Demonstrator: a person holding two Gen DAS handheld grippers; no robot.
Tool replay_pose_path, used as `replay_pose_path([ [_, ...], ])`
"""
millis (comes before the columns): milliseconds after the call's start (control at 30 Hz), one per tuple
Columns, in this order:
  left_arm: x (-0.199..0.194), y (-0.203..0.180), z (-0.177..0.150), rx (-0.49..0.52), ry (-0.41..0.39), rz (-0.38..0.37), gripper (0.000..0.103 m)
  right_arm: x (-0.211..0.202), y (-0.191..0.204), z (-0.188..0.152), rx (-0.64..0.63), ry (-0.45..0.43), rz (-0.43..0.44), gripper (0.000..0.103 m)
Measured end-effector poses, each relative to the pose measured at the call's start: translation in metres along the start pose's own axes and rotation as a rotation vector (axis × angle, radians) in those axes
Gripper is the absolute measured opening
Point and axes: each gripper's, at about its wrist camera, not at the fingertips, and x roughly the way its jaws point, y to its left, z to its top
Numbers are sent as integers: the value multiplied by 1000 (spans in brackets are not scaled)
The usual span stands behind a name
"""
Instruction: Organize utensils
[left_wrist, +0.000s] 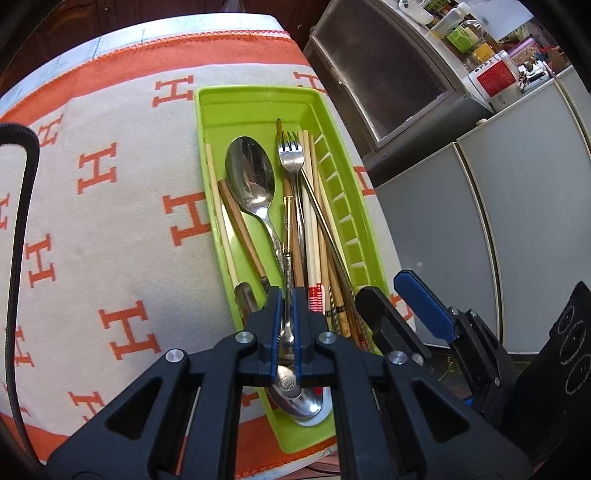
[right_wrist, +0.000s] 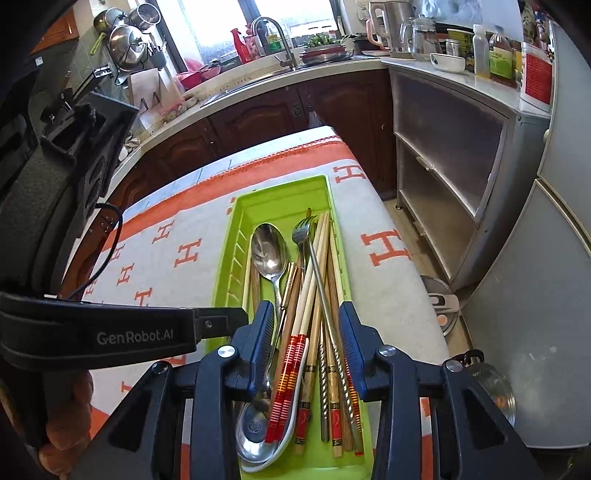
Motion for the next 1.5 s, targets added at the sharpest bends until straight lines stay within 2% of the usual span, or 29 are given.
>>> replay_pose_path([
  [233, -20, 2, -15, 29, -36, 37, 3, -6, 3, -7, -3, 8, 0, 37],
  [333, -27, 7, -21, 29, -52, 45, 11, -6, 4, -9, -5, 14, -1, 37],
  [467, -37, 17, -31, 21, -85, 76, 32, -8, 6, -11, -8, 21, -3, 37],
  [500, -39, 20, -34, 19, -91, 81, 34, -9, 6, -12, -8, 22, -5, 37],
  [867, -66, 35, -76, 35, -147, 151, 43, -21, 19, -22, -24, 44, 17, 37],
  [1067, -100, 40, -98, 50, -241, 227, 45, -46, 33, -23, -43, 38, 43, 37],
  [1200, -125, 47, -111, 31, -304, 270, 46, -71, 47, -22, -65, 17, 58, 44],
  [1367, -163, 49, -131, 35, -444, 351, 62, -110, 67, -17, -88, -24, 103, 52],
  [1500, -193, 53, -145, 14, -547, 416, 75, -140, 88, -15, -122, -73, 124, 62],
])
